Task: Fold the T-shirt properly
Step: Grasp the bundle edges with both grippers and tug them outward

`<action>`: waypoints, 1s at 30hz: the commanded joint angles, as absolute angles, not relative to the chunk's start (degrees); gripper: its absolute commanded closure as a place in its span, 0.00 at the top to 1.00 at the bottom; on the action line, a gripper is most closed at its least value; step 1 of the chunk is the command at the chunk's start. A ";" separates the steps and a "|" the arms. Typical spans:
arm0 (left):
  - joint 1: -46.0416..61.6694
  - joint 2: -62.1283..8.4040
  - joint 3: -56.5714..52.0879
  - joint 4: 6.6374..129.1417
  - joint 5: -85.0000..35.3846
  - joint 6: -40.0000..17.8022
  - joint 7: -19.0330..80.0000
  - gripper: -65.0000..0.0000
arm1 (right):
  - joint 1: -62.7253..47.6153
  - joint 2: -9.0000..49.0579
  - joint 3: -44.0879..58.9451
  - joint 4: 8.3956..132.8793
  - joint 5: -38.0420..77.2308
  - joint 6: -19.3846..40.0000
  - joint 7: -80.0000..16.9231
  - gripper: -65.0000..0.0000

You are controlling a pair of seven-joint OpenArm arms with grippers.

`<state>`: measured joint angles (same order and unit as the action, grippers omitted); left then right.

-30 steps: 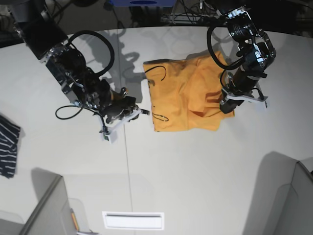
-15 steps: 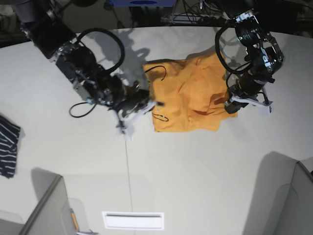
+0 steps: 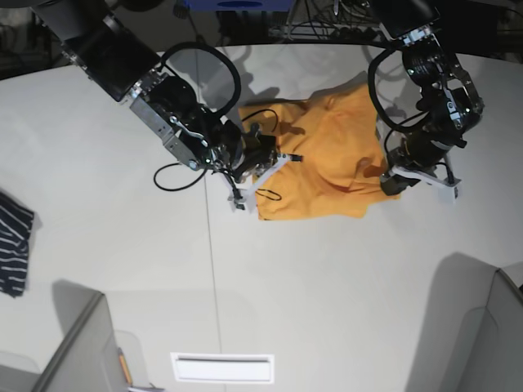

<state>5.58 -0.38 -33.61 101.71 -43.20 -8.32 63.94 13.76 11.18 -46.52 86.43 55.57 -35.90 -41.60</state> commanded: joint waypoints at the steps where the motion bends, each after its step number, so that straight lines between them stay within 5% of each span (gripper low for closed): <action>1: 4.88 -1.19 -33.63 102.55 -44.26 -8.57 63.08 0.00 | 14.99 11.21 -46.37 86.64 55.25 -35.91 -41.27 0.00; 30: -4.44 -9.19 -34.07 91.47 -44.26 -8.57 68.88 0.00 | 14.99 11.12 -46.29 86.73 55.16 -35.91 -41.36 0.00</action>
